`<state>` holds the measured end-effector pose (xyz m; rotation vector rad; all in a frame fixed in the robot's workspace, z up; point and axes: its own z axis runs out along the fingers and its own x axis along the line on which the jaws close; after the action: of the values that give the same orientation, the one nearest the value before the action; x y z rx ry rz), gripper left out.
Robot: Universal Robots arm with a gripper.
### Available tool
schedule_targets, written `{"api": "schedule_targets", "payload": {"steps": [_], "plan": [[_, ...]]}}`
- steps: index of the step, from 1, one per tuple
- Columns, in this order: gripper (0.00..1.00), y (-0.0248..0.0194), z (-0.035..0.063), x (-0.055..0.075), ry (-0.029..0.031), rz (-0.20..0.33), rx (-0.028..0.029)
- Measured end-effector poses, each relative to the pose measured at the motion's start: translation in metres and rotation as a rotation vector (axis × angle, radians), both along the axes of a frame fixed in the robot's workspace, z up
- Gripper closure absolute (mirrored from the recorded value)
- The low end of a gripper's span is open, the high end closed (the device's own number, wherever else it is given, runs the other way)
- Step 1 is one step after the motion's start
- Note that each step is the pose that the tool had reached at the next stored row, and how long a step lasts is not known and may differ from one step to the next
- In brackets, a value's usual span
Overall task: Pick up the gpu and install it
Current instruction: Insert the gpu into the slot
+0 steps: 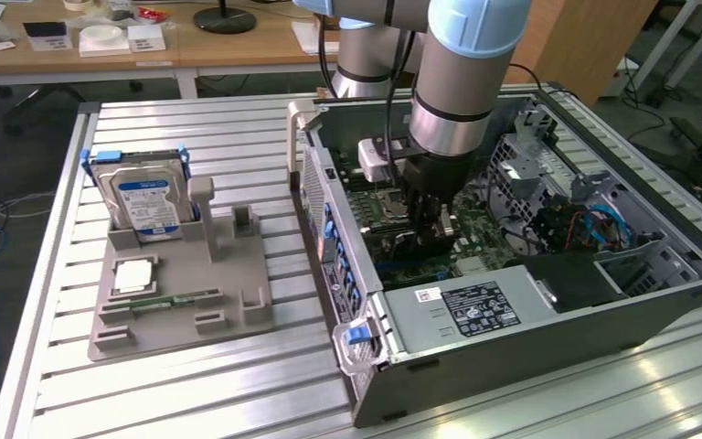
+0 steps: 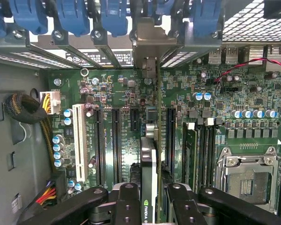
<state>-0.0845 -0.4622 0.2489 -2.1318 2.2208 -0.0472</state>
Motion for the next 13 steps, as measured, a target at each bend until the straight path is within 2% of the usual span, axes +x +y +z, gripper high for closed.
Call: {"api": "schedule_targets", "payload": {"steps": [4,7,13], "plan": [[0.74,0.0,-0.0001,0.0,0.0,0.0,0.0],[0.74,-0.0001,-0.0015,-0.0002,-0.0071,0.0,-0.0009],[0.74,0.0,-0.0021,-0.0001,-0.0089,0.0,-0.0002]]}}
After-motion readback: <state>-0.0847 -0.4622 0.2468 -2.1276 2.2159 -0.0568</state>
